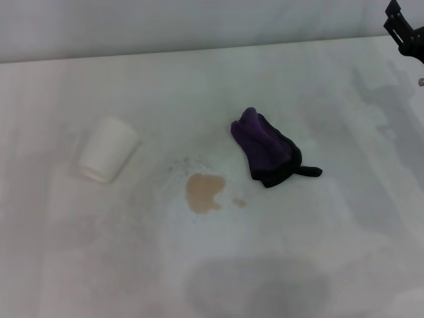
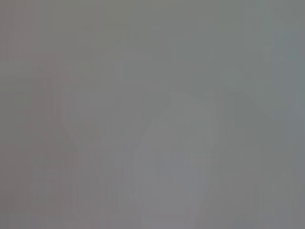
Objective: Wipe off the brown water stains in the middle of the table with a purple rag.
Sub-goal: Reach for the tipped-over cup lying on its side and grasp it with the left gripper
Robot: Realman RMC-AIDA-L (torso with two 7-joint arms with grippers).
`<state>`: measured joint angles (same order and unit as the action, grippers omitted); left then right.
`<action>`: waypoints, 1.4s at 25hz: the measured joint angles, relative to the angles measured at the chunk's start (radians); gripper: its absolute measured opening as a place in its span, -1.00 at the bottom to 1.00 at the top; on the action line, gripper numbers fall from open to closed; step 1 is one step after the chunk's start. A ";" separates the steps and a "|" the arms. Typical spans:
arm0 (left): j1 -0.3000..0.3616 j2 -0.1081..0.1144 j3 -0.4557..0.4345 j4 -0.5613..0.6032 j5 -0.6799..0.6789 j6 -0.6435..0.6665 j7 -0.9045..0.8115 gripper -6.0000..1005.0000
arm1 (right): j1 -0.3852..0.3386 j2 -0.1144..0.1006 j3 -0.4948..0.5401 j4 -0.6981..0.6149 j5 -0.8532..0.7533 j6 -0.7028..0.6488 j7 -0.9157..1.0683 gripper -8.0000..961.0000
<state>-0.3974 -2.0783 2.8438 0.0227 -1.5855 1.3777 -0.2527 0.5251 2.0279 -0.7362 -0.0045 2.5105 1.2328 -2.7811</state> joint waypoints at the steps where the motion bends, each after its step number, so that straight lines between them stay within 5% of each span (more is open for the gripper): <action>1: -0.002 0.001 0.000 0.001 0.000 -0.012 -0.001 0.74 | -0.001 0.000 0.000 0.000 0.000 0.000 0.000 0.81; 17: -0.010 0.002 0.000 0.000 -0.001 -0.087 -0.019 0.74 | -0.018 0.000 -0.003 0.071 -0.003 0.062 0.038 0.81; 21: -0.015 0.014 0.002 -0.035 0.092 -0.092 -0.200 0.74 | -0.017 0.000 -0.003 0.094 -0.003 0.086 0.039 0.81; 25: -0.066 0.030 0.002 -0.202 0.291 -0.111 -0.591 0.74 | -0.014 0.000 -0.003 0.105 -0.035 0.100 0.038 0.81; 28: -0.128 0.059 0.001 -0.368 0.477 -0.105 -0.957 0.74 | -0.016 0.000 -0.003 0.109 -0.051 0.113 0.039 0.81; 31: -0.189 0.120 0.002 -0.476 0.674 -0.032 -1.209 0.74 | -0.012 0.000 -0.003 0.123 -0.052 0.120 0.041 0.81; 33: -0.233 0.159 0.003 -0.536 0.811 0.034 -1.317 0.74 | -0.011 0.000 -0.003 0.127 -0.053 0.124 0.041 0.81; 35: -0.254 0.171 0.003 -0.570 0.866 0.066 -1.347 0.74 | -0.012 0.000 -0.003 0.128 -0.055 0.129 0.041 0.81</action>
<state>-0.6514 -1.9076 2.8463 -0.5473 -0.7191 1.4440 -1.5993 0.5134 2.0279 -0.7393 0.1233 2.4559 1.3614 -2.7398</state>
